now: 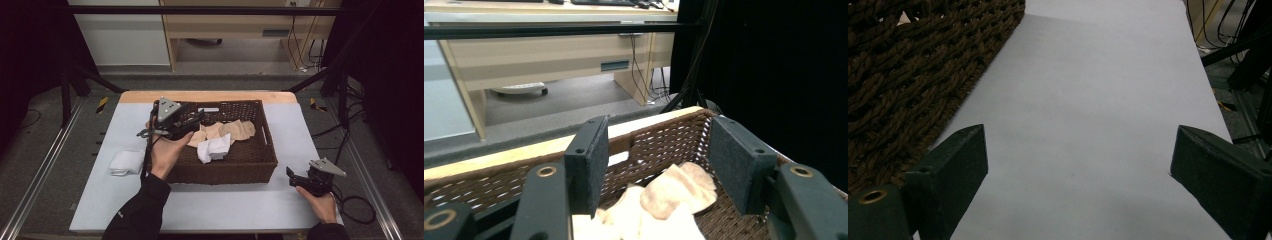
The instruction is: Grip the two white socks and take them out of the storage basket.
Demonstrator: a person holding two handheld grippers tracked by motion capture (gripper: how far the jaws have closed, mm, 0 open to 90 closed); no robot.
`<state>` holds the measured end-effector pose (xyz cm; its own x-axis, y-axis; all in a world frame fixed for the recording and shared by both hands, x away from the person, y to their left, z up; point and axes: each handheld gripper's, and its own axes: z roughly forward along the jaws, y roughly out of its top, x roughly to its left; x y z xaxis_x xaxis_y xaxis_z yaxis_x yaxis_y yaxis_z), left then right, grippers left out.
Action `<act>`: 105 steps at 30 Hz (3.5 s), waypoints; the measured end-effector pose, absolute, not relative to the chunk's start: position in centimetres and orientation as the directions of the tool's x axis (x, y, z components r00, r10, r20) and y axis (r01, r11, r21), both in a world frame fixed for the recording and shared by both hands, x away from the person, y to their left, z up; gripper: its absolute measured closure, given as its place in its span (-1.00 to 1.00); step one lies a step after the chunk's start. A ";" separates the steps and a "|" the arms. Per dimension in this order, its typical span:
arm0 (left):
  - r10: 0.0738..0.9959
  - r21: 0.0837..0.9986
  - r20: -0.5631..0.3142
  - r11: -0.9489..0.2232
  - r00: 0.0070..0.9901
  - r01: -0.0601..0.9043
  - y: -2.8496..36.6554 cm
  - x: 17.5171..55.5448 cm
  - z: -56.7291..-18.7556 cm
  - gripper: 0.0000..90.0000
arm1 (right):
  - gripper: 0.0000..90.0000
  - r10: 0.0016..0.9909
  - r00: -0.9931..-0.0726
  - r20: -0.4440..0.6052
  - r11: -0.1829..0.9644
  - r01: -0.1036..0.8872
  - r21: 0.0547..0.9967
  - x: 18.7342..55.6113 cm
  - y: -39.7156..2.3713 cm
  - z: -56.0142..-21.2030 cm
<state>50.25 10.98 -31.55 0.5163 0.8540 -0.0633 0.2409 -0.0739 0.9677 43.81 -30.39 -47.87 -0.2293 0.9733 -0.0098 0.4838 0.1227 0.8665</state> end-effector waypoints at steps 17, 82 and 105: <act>0.820 0.950 -0.024 -0.160 0.572 0.268 3.1 53.4 -35.1 -0.11 | -0.81 0.973 -0.232 -0.008 0.123 0.484 0.866 43.8 -30.4 -47.9; 0.763 0.651 0.001 -0.491 0.646 0.579 1.5 57.5 -43.1 0.99 | -0.81 0.972 -0.236 -0.007 0.123 0.482 0.867 43.7 -30.4 -47.8; 0.776 0.795 0.058 -0.416 0.628 0.441 4.2 56.6 -40.1 1.00 | -0.81 0.972 -0.236 -0.013 0.129 0.486 0.865 43.8 -30.4 -47.9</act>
